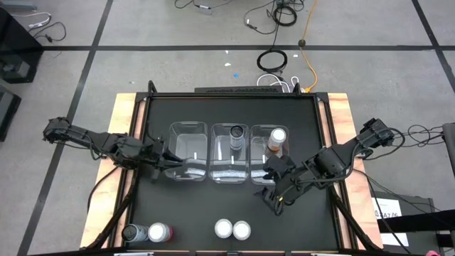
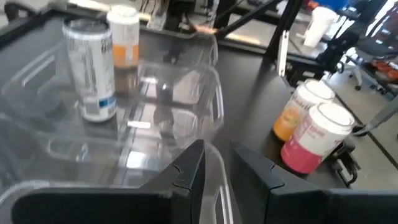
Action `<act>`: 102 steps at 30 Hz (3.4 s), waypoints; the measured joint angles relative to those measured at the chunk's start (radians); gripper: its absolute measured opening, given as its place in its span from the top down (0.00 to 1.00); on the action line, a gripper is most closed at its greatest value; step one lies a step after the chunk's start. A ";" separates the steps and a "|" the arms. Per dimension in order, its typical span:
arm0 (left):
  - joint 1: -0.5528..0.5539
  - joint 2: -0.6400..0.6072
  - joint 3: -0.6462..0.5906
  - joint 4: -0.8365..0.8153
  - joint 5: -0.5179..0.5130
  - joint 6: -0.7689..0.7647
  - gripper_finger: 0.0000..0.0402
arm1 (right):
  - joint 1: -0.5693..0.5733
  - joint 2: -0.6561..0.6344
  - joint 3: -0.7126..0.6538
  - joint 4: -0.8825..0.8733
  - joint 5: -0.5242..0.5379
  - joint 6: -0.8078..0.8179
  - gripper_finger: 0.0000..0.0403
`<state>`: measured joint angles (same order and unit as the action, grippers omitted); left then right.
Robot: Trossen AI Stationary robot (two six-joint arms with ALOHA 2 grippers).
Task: Sort soda cans
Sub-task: Put the left yellow-white soda can into the middle right transparent bin
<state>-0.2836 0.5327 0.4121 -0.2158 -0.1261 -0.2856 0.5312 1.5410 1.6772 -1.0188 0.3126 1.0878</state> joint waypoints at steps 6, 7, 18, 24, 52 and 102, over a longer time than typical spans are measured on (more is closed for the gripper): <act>0.000 0.000 0.000 -0.045 0.000 -0.025 0.80 | 0.000 0.000 0.000 0.010 0.000 0.000 0.11; 0.000 0.000 0.000 -0.046 0.000 -0.034 0.80 | 0.000 0.000 0.000 0.010 0.000 0.000 0.11; 0.000 0.000 0.000 -0.087 0.000 -0.050 0.80 | 0.000 0.000 0.000 0.069 0.018 -0.053 0.11; 0.000 0.000 0.000 -0.086 -0.001 -0.049 0.80 | 0.000 0.000 0.000 0.070 0.052 -0.090 0.11; 0.000 0.000 0.000 -0.083 -0.002 -0.048 0.80 | 0.000 0.070 0.000 0.064 -0.066 -0.429 0.11; 0.000 0.000 0.000 -0.084 -0.002 -0.048 0.80 | 0.094 0.715 0.373 -0.089 -0.126 -0.524 0.11</act>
<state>-0.2836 0.5327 0.4118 -0.2996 -0.1280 -0.3333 0.6256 2.2561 2.0505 -1.1079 0.1870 0.5637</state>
